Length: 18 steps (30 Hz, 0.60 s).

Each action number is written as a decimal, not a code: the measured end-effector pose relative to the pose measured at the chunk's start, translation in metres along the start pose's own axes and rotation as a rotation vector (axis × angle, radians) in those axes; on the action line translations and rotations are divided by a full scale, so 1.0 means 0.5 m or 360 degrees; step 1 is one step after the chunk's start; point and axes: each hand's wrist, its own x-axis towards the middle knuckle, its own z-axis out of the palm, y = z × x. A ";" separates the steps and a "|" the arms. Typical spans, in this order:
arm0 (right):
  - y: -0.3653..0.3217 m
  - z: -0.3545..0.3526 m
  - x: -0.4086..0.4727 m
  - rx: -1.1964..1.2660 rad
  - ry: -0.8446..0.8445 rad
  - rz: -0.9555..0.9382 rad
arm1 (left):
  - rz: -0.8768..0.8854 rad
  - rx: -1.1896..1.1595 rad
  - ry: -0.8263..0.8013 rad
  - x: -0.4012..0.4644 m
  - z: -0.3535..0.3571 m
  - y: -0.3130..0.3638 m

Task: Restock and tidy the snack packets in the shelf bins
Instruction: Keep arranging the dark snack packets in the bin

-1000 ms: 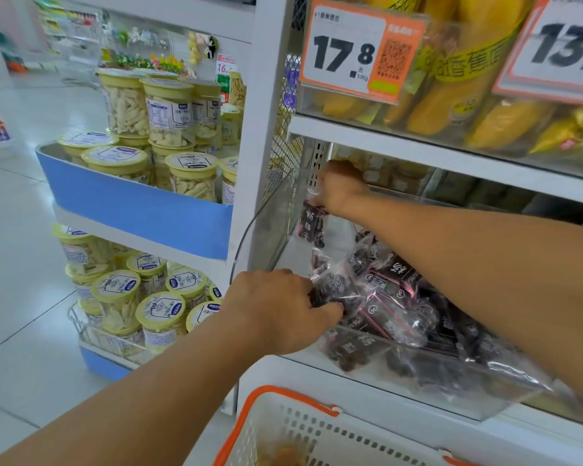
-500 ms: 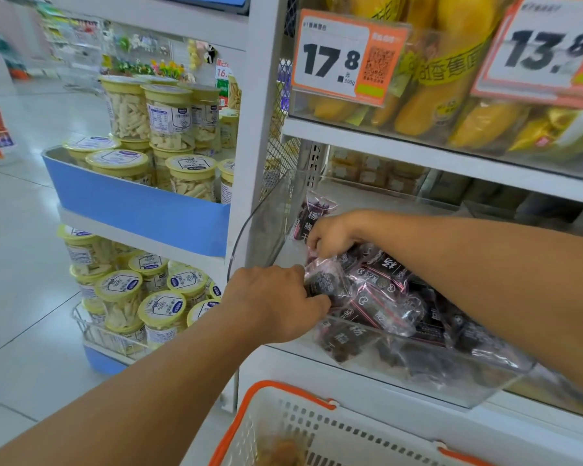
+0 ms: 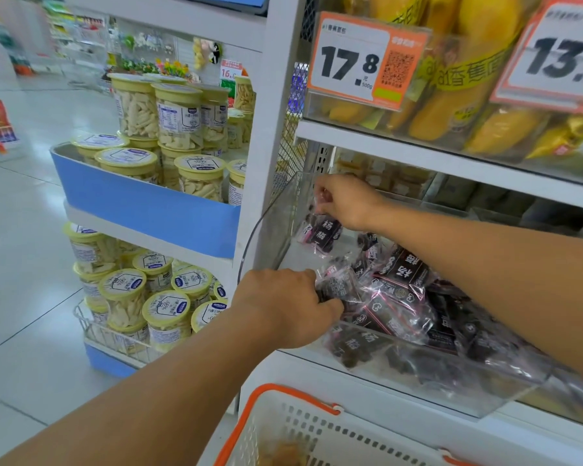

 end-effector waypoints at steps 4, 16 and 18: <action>-0.016 0.023 -0.015 -0.0230 -0.0049 -0.0074 | -0.0036 0.0011 -0.0011 0.001 -0.001 0.004; -0.031 0.046 0.017 -0.0073 -0.0204 0.0631 | -0.0013 0.0017 0.0034 0.006 0.007 0.001; -0.032 0.049 0.024 0.0116 -0.0128 0.0645 | -0.0014 0.0028 0.0034 0.008 0.007 0.001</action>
